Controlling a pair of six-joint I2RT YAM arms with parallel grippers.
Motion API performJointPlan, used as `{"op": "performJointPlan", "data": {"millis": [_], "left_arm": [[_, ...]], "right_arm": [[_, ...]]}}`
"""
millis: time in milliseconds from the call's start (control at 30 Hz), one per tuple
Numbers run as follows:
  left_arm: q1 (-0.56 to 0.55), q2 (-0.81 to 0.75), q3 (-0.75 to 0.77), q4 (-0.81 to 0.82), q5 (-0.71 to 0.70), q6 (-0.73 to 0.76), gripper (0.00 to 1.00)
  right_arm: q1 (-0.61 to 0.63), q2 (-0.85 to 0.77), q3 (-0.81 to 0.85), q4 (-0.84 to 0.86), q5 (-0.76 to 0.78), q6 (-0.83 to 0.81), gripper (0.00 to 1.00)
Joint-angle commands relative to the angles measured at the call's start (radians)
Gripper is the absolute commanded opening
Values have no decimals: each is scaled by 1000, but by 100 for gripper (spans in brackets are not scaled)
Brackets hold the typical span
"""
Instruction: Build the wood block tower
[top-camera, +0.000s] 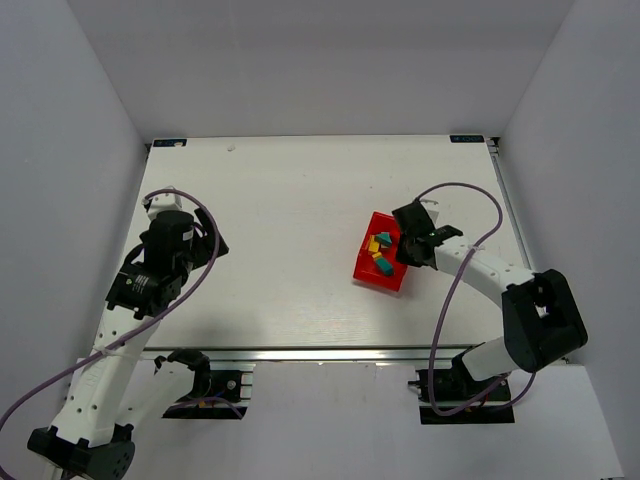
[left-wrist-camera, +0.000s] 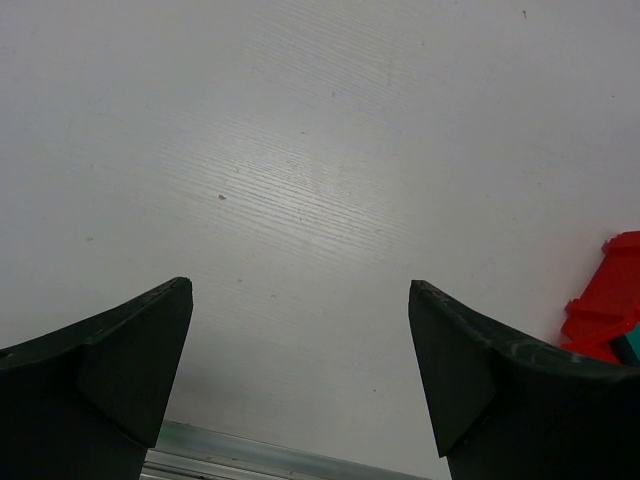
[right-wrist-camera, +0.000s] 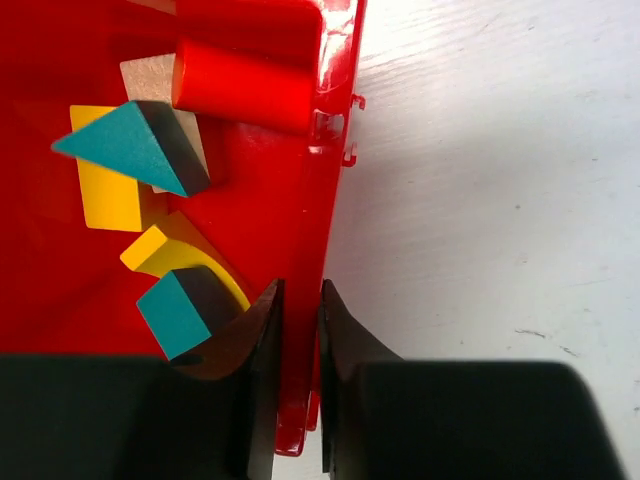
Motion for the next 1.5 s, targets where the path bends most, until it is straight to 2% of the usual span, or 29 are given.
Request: {"op": "performJointPlan", "data": {"millis": [0, 100, 133, 200, 300, 367, 467, 533, 700, 900, 1033, 1200, 1300, 1467], "left_arm": [[-4, -7, -9, 17, -24, 16, 98], [-4, -6, -15, 17, -32, 21, 98], [-4, -4, -15, 17, -35, 21, 98], [-4, -1, -18, 22, -36, 22, 98], [-4, 6, -24, 29, -41, 19, 98], [-4, 9, -27, 37, -42, 21, 98], [-6, 29, -25, 33, -47, 22, 98], [-4, 34, -25, 31, -52, 19, 98], [-3, 43, -38, 40, -47, 13, 98], [-3, 45, -44, 40, -55, 18, 98], [-3, 43, -50, 43, -55, 19, 98], [-3, 43, -55, 40, -55, 18, 98], [-1, 42, -62, 45, -56, 21, 98], [-1, 45, -65, 43, -58, 27, 98]], "right_arm": [[23, -64, 48, 12, 134, -12, 15], [42, -95, 92, -8, 267, -121, 10], [46, -98, 111, -14, 291, -158, 5], [63, -95, 162, -17, 335, -302, 0], [86, -68, 223, -32, 429, -425, 0], [103, -45, 223, 14, 513, -492, 0], [140, 18, 221, 139, 631, -734, 0], [154, 93, 235, 155, 699, -790, 0], [186, 224, 312, 94, 774, -787, 0], [226, 285, 312, 161, 869, -861, 0], [263, 354, 353, 126, 923, -876, 0], [313, 490, 415, 34, 1001, -865, 0], [332, 549, 474, -64, 1024, -813, 0], [367, 612, 524, -168, 1061, -827, 0]]}}
